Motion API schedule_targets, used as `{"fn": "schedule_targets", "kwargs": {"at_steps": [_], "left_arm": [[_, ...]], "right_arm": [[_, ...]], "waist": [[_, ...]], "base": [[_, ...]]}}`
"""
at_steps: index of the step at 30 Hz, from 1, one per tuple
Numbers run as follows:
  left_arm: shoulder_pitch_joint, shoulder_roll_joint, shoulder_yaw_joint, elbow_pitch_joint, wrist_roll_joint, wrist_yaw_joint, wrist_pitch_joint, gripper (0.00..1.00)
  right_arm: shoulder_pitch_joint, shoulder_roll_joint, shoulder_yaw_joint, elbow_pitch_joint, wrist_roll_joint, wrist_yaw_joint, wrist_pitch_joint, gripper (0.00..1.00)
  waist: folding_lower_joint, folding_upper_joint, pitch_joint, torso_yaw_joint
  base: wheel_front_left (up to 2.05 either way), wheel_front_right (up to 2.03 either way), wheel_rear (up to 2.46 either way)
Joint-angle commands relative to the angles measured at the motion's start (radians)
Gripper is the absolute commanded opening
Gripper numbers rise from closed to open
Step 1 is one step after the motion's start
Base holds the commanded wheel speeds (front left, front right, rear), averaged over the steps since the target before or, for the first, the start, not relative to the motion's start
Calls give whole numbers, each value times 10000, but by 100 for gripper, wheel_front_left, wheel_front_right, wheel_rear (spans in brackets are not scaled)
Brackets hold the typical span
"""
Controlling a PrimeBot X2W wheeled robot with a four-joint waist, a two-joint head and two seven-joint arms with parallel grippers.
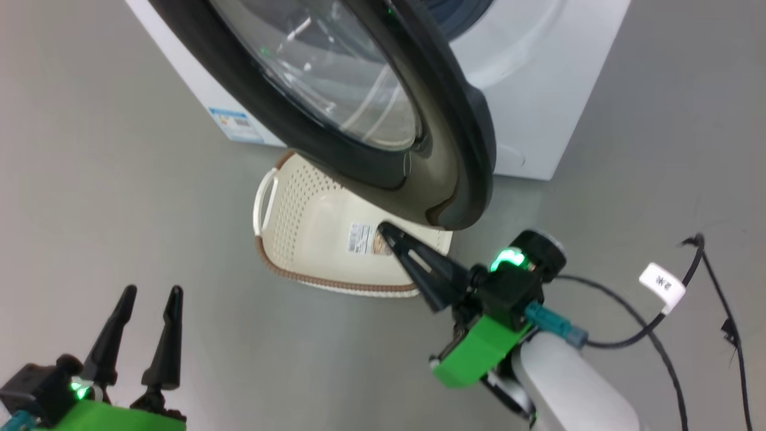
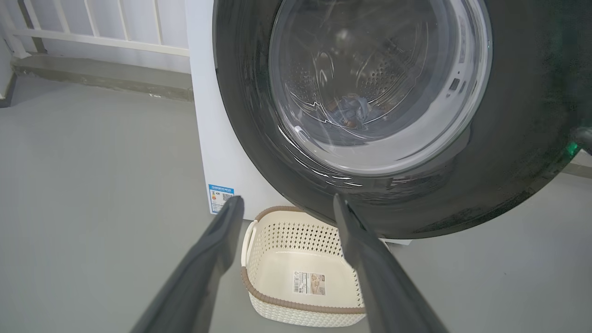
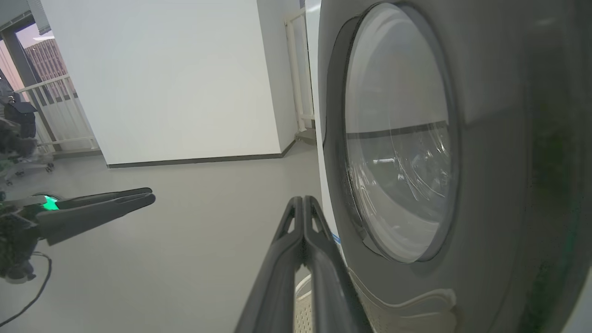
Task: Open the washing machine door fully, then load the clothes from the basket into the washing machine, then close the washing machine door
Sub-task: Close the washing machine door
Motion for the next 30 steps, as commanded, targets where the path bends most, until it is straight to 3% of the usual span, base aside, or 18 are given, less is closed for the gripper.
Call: {"fn": "schedule_targets", "kwargs": {"at_steps": [1, 7, 21, 30], "left_arm": [[-440, 337, 305, -253, -178, -29, -122, 100], [-774, 398, 150, -310, -413, -29, -122, 100], [-1094, 723, -414, -528, -815, -29, -122, 100], [-1364, 763, -657, -726, -993, -29, -122, 100]], "right_arm": [[-314, 203, 71, -139, -52, 25, -46, 0], [-983, 203, -547, 261, -89, 25, -46, 0], [-1941, 203, -2692, -297, 609, 25, -46, 0], [-3568, 203, -2821, 357, 534, 25, -46, 0]], "waist": [[0, -1, 540, 279], [0, -1, 987, 298], [0, -1, 1909, 214], [0, -1, 2561, 174]], "base": [[0, 0, 0], [0, 0, 0], [0, 0, 0], [0, 0, 0]]}}
